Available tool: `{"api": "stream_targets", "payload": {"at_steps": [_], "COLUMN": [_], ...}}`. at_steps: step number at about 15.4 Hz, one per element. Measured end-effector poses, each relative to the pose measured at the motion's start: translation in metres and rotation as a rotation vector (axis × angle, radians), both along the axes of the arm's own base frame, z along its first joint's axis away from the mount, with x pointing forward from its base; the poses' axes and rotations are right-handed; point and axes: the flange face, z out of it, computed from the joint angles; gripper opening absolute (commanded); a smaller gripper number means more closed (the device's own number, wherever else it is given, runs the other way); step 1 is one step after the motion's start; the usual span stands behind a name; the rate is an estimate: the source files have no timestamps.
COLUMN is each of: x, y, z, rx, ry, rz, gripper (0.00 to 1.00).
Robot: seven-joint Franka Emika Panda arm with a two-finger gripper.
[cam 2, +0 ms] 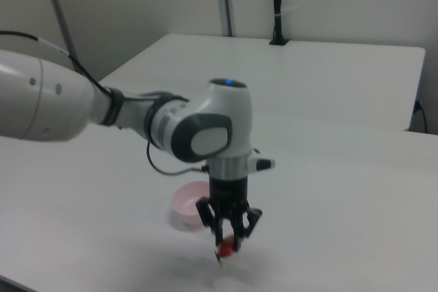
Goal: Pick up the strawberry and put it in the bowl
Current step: 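Lift the strawberry and carry it over the pink bowl, then lower the strawberry into the pink bowl and open the gripper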
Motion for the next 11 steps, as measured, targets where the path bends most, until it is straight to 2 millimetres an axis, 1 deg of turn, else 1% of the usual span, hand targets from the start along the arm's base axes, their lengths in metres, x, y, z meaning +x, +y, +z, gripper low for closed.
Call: {"api": "stream_targets", "payload": {"at_steps": [2, 4, 5, 7, 9, 10, 11], "x": [0.018, 0.038, 0.046, 0.057, 0.066, 0.07, 0.073], "y": [0.021, 0.047, 0.06, 0.085, 0.105, 0.112, 0.114], "z": [0.03, 0.054, 0.06, 0.062, 0.055, 0.048, 0.042], "rx": [0.056, 0.096, 0.109, 0.12, 0.12, 0.119, 0.119], "ry": [-0.066, -0.123, -0.142, -0.151, -0.145, -0.144, -0.144], "rz": [-0.019, -0.021, -0.028, -0.041, -0.046, -0.049, -0.051], "gripper": [0.27, 0.28, 0.28, 0.28, 0.38, 0.46, 0.69]}}
